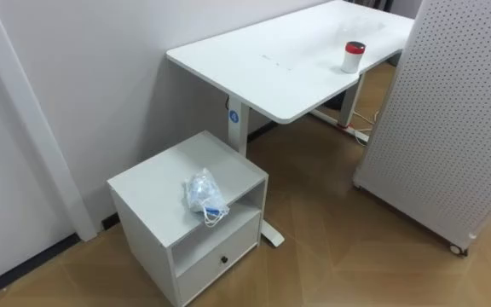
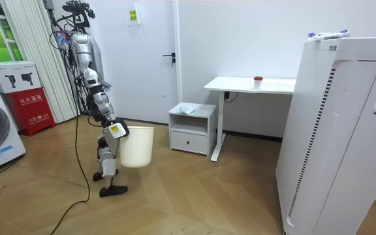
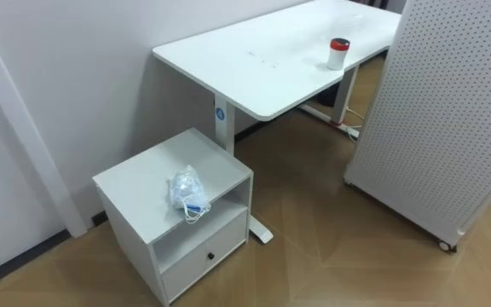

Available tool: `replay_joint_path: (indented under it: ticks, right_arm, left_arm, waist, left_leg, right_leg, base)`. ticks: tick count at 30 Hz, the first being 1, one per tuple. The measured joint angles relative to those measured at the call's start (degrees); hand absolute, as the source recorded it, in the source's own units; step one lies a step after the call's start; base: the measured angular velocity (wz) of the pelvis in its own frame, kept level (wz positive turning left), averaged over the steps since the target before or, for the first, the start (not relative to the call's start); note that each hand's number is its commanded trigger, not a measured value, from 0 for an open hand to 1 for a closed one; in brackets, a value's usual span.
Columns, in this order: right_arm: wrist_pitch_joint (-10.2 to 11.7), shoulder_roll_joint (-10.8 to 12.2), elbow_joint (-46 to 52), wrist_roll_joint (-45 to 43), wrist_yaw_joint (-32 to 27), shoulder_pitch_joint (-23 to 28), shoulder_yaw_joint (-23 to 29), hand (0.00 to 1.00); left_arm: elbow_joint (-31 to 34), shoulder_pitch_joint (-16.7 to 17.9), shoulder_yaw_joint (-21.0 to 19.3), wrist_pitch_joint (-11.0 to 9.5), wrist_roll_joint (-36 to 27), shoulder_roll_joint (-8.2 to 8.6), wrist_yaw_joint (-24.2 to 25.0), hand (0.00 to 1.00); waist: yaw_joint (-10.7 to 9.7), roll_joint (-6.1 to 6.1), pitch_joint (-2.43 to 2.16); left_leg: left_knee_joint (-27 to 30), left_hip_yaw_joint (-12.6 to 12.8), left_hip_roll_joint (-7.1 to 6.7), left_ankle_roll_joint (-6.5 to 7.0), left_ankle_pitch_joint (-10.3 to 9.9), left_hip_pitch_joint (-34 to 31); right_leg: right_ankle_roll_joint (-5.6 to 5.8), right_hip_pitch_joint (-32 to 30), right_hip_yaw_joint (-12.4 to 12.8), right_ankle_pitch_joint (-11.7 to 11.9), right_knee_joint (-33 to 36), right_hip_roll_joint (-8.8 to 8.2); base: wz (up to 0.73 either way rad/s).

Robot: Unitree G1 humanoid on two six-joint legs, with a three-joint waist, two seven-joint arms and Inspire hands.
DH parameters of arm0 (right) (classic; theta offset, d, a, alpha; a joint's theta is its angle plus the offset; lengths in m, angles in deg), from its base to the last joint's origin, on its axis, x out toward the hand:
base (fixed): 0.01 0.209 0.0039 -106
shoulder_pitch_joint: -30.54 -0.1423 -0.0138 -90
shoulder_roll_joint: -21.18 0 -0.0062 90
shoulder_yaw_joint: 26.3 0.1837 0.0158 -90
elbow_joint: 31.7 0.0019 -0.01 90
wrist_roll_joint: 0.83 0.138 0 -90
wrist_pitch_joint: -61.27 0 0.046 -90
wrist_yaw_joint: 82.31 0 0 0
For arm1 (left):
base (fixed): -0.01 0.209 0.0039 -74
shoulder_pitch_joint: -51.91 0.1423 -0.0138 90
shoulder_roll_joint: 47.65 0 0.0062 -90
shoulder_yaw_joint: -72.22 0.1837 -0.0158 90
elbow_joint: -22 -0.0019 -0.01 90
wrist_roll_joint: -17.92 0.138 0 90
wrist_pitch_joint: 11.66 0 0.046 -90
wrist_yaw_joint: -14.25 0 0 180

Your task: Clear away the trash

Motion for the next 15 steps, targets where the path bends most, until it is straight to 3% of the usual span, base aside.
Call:
replay_joint_path:
  ticks: [15]
  right_arm:
    - [0.4,-0.1,-0.7,0.0,0.1,0.3,0.7,1.0]
  left_arm:
    - [-0.6,1.2,-1.0,0.0,-2.1,0.57,-0.3,0.0]
  waist:
    - [0.0,1.25,0.12]
  left_leg:
    - [-0.2,0.2,0.02,0.0,0.0,0.3]
  right_leg:
    - [0.06,0.5,0.3,0.0,0.2,0.01]
  base:
    - [0.0]
